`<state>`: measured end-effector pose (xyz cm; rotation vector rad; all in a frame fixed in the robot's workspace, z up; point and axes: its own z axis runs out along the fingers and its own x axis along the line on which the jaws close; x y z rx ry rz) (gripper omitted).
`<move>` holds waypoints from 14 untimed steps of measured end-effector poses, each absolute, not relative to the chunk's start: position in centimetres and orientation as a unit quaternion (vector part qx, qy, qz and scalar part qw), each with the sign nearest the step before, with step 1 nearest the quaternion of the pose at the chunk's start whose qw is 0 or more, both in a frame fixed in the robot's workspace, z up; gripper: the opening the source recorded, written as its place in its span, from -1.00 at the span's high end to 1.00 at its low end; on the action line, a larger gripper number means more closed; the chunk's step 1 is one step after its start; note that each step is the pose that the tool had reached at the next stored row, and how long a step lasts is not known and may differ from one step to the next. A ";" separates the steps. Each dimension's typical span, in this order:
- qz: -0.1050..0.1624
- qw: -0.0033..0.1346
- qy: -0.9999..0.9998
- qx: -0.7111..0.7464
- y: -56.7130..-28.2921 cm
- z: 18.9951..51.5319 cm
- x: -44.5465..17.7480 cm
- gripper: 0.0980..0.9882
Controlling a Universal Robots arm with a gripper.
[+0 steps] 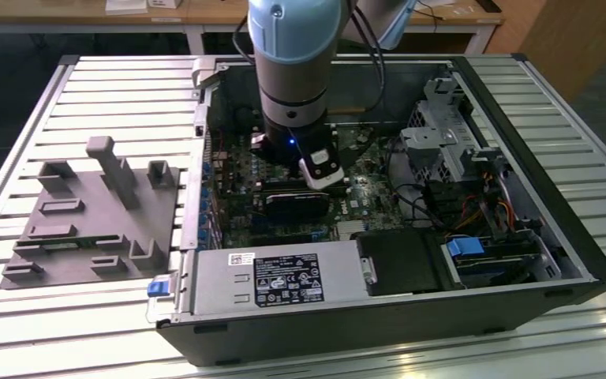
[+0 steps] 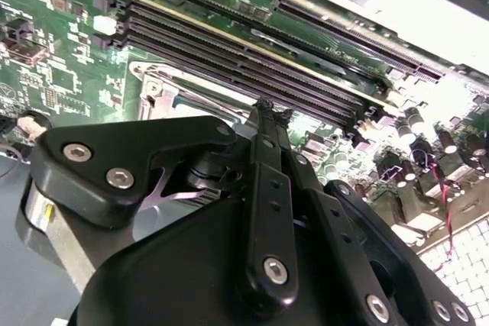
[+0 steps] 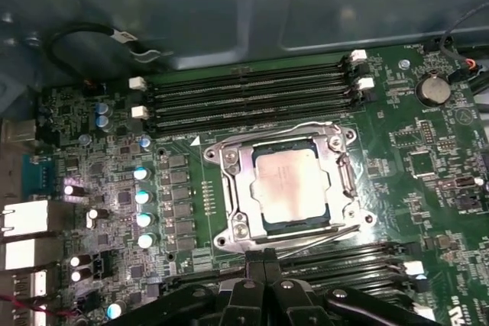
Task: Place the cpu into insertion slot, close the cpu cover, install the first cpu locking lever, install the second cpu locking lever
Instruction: 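Install the second cpu locking lever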
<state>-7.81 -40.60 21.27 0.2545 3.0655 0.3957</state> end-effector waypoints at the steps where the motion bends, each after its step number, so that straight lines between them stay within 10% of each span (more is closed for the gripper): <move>1: 0.131 0.020 0.988 0.082 -40.7 21.2 -7.9 0.98; 14: 0.156 0.018 0.984 0.082 -40.8 19.8 -9.0 0.98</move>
